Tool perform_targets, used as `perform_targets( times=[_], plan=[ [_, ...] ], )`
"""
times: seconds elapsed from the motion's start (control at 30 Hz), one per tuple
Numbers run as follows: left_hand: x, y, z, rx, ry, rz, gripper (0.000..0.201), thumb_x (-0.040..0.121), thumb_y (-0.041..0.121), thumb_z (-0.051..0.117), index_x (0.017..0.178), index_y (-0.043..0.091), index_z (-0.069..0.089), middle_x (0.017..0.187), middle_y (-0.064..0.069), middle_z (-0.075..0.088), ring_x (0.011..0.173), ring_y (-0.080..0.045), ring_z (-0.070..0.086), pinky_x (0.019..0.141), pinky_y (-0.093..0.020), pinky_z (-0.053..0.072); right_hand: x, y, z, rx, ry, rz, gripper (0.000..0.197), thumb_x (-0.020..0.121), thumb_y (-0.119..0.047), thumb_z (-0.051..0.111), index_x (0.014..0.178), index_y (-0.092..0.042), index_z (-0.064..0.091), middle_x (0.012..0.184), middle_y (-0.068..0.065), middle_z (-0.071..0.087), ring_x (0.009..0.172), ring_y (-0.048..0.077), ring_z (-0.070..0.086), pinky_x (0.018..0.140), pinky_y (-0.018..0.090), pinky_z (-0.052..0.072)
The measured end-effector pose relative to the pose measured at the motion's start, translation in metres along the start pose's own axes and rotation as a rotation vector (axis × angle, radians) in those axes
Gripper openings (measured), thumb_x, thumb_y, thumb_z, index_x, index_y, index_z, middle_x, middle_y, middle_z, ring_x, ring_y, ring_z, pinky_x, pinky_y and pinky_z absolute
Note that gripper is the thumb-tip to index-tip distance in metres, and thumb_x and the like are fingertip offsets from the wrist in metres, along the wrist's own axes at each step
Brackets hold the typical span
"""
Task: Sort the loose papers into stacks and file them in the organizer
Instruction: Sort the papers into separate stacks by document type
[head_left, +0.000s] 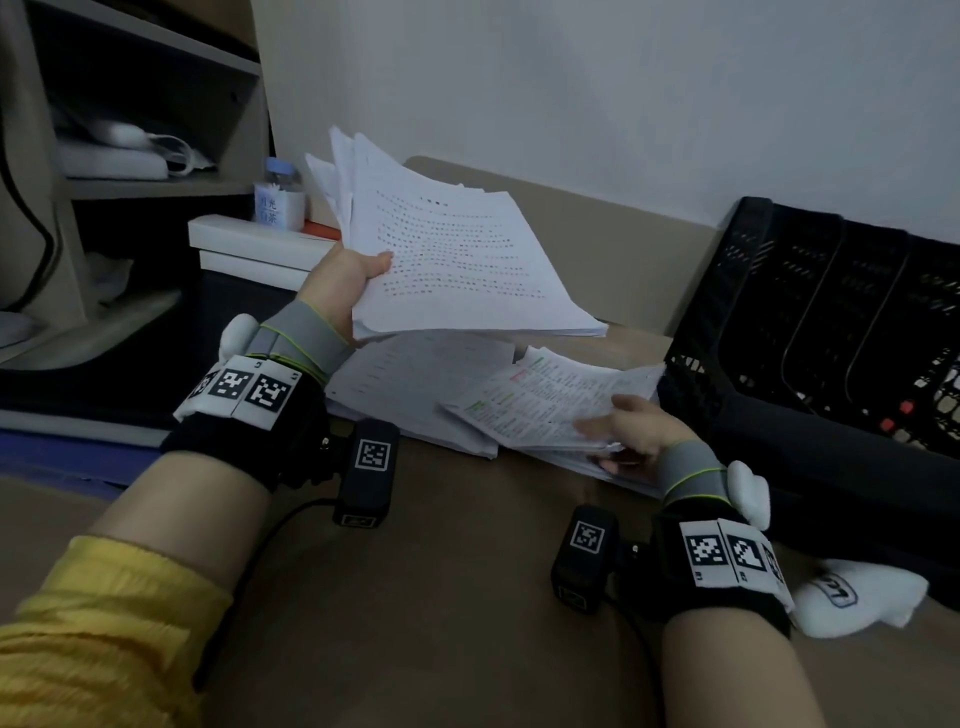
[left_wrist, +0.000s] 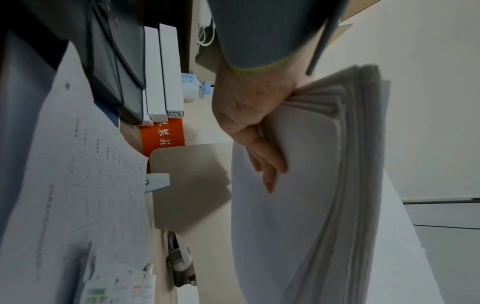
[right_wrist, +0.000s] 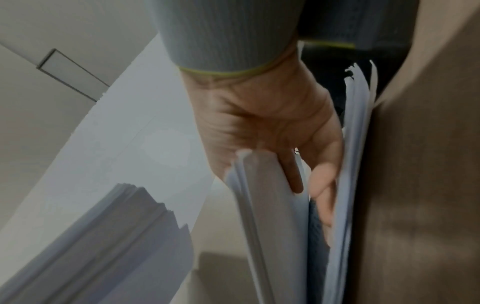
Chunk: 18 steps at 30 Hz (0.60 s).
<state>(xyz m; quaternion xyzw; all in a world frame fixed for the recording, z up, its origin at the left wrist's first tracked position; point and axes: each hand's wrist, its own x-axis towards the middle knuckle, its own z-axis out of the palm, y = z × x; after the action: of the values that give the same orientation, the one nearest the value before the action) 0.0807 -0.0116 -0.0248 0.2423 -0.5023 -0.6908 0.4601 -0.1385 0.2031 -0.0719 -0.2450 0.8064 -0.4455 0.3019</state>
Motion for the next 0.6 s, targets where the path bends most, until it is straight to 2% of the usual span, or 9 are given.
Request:
perform_targets(
  times=[0.07,0.13,0.17,0.23,0.3,0.37,0.47,0.53,0.6],
  plan=[
    [0.0,0.0,-0.001,-0.001,-0.003,-0.003,0.033,0.098,0.003,0.047,0.131,0.009,0.05,0.102,-0.008,0.064,0.088,-0.027,0.063,0.076,-0.038,0.054,0.0,-0.001,0.0,-0.029,-0.025,-0.015,0.082,0.083,0.013,0.059,0.15,-0.019,0.023,0.134,0.021,0.043,0.045,0.022,0.053,0.038,0.022,0.04],
    [-0.001,0.001,-0.001,0.0,-0.004,-0.001,0.028,0.098,0.004,0.047,0.125,0.013,0.05,0.099,-0.005,0.064,0.083,-0.024,0.064,0.064,-0.033,0.056,0.006,0.0,0.0,-0.075,0.066,-0.047,0.082,0.083,0.019,0.052,0.148,-0.025,0.027,0.12,0.018,0.045,0.054,0.024,0.05,0.037,0.022,0.04],
    [-0.001,0.001,0.0,-0.001,-0.01,-0.001,0.026,0.099,0.004,0.047,0.122,0.014,0.05,0.098,-0.005,0.064,0.082,-0.022,0.064,0.06,-0.031,0.056,0.01,0.0,-0.001,-0.087,0.131,-0.075,0.079,0.084,0.018,0.05,0.147,-0.026,0.029,0.116,0.016,0.047,0.061,0.026,0.053,0.042,0.025,0.044],
    [0.0,0.0,0.0,-0.009,-0.019,-0.003,0.024,0.099,0.004,0.047,0.119,0.014,0.051,0.098,-0.005,0.064,0.081,-0.022,0.064,0.059,-0.031,0.056,0.017,0.004,-0.005,-0.132,0.321,-0.144,0.071,0.083,0.01,0.05,0.143,-0.025,0.036,0.128,0.014,0.048,0.089,0.035,0.06,0.067,0.035,0.054],
    [0.0,-0.001,0.001,-0.006,-0.02,0.0,0.02,0.099,0.003,0.046,0.114,0.013,0.054,0.097,-0.005,0.064,0.081,-0.022,0.064,0.059,-0.031,0.056,0.019,0.008,-0.009,-0.23,0.491,-0.176,0.061,0.084,0.002,0.05,0.14,-0.02,0.043,0.14,0.013,0.041,0.114,0.037,0.053,0.092,0.042,0.05],
    [-0.001,-0.002,0.001,-0.012,-0.029,-0.005,0.02,0.099,0.002,0.045,0.11,0.015,0.055,0.097,-0.006,0.065,0.08,-0.022,0.065,0.053,-0.029,0.057,0.019,0.011,-0.01,-0.303,0.558,-0.162,0.055,0.087,-0.004,0.048,0.14,-0.018,0.043,0.144,0.013,0.033,0.122,0.038,0.046,0.099,0.04,0.041],
    [-0.002,-0.002,0.002,-0.018,-0.022,-0.022,0.02,0.099,0.002,0.044,0.112,0.015,0.053,0.096,-0.006,0.065,0.071,-0.021,0.067,0.047,-0.028,0.057,0.015,0.007,-0.007,-0.447,0.507,-0.151,0.053,0.088,-0.019,0.053,0.14,-0.025,0.043,0.149,0.009,0.032,0.136,0.033,0.031,0.109,0.044,0.032],
    [-0.002,-0.003,0.003,-0.014,-0.03,-0.023,0.019,0.1,0.002,0.043,0.105,0.015,0.056,0.093,-0.006,0.064,0.06,-0.016,0.069,0.045,-0.026,0.056,0.015,0.003,-0.002,-0.467,0.343,-0.219,0.049,0.088,-0.029,0.059,0.136,-0.028,0.05,0.149,0.007,0.038,0.136,0.028,0.035,0.112,0.041,0.032],
    [-0.003,-0.003,0.004,-0.003,-0.037,-0.026,0.019,0.1,0.003,0.043,0.111,0.014,0.054,0.093,-0.005,0.064,0.063,-0.017,0.069,0.044,-0.026,0.055,0.014,0.003,0.008,-0.443,0.106,-0.232,0.044,0.09,-0.032,0.062,0.132,-0.025,0.055,0.146,0.003,0.043,0.133,0.024,0.042,0.112,0.035,0.033]
  ],
)
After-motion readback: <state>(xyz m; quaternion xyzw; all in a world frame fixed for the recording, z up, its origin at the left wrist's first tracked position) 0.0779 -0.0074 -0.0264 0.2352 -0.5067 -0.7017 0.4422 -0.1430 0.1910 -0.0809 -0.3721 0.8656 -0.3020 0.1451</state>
